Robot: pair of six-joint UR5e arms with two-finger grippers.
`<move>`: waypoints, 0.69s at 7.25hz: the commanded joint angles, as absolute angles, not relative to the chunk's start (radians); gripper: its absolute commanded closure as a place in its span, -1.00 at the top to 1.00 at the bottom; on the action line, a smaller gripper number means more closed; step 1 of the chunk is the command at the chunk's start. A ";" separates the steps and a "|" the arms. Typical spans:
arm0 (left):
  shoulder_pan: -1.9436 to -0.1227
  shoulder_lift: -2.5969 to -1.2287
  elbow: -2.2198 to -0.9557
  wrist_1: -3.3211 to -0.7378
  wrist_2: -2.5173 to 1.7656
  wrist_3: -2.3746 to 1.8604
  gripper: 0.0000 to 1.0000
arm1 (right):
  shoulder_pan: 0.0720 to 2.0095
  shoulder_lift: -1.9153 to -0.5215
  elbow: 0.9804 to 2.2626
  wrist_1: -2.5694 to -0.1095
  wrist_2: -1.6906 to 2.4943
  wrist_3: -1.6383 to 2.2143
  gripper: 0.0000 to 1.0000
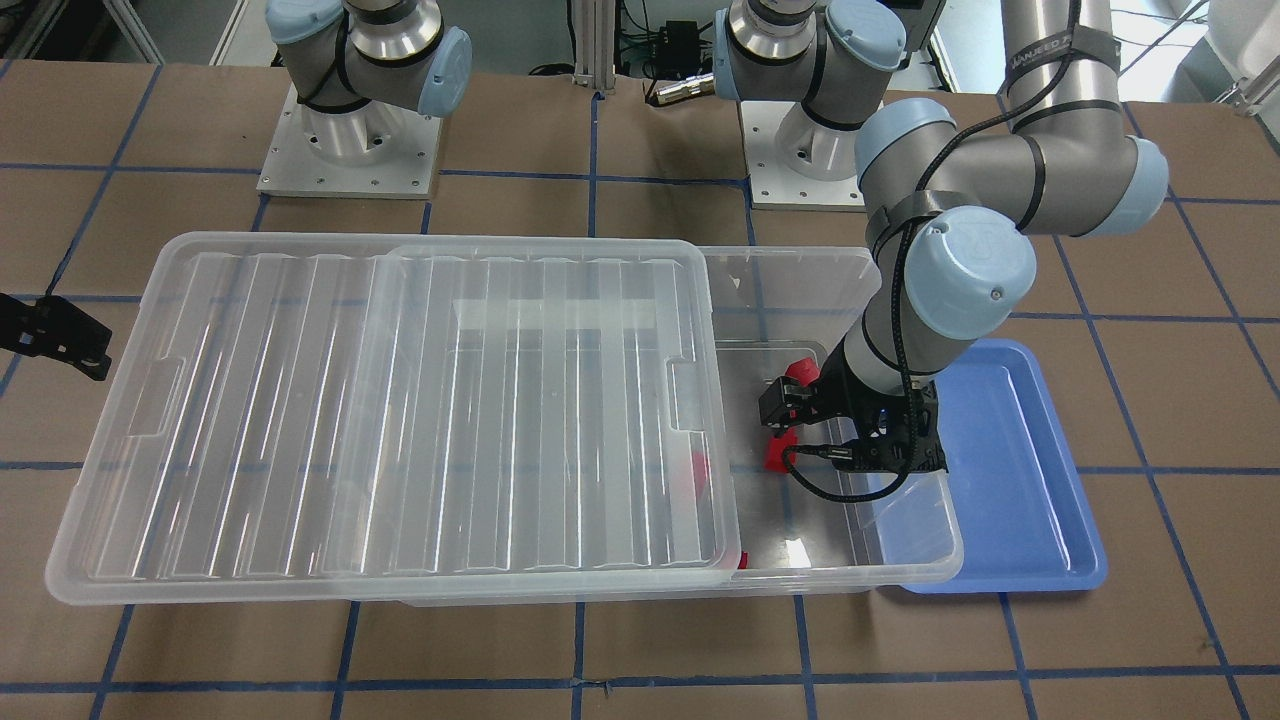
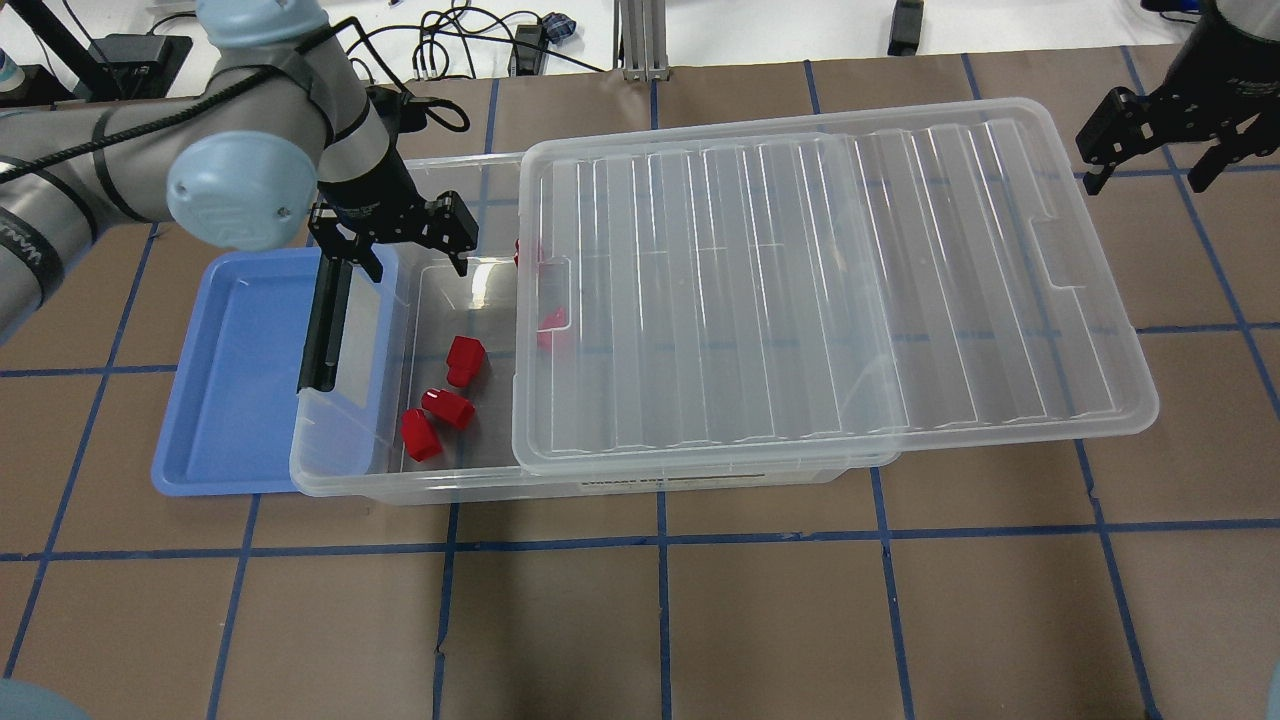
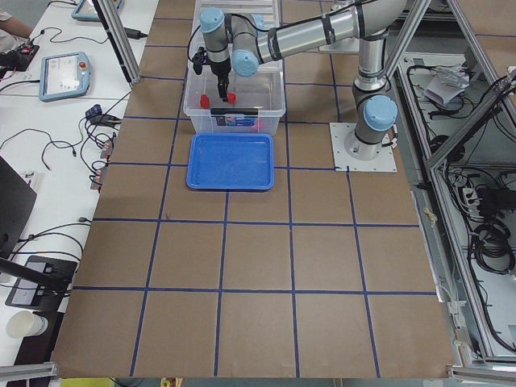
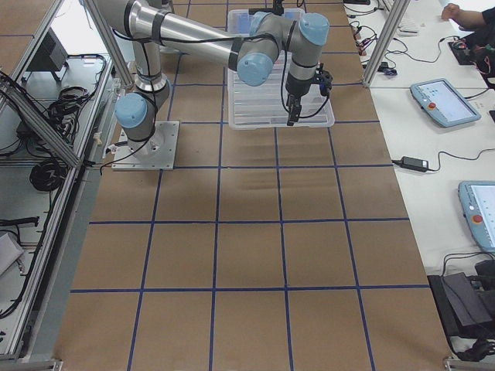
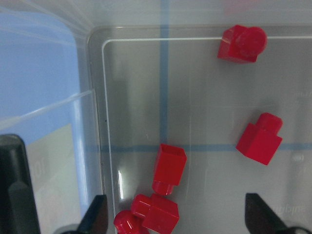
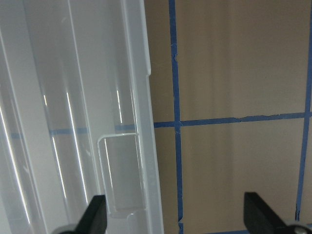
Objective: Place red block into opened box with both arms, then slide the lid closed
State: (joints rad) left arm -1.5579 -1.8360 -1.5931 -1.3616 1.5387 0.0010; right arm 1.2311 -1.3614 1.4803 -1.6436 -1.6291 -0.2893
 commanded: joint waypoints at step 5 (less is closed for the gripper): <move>-1.566 -1.686 -1.413 -1.615 1.552 0.015 1.00 | 1.189 -1.286 1.485 -1.744 -1.686 -0.377 1.00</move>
State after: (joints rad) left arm -1.5657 -1.7120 -1.4156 -1.6139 1.5511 0.0140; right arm 1.2072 -1.2979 1.4844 -1.6918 -1.6571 -0.3238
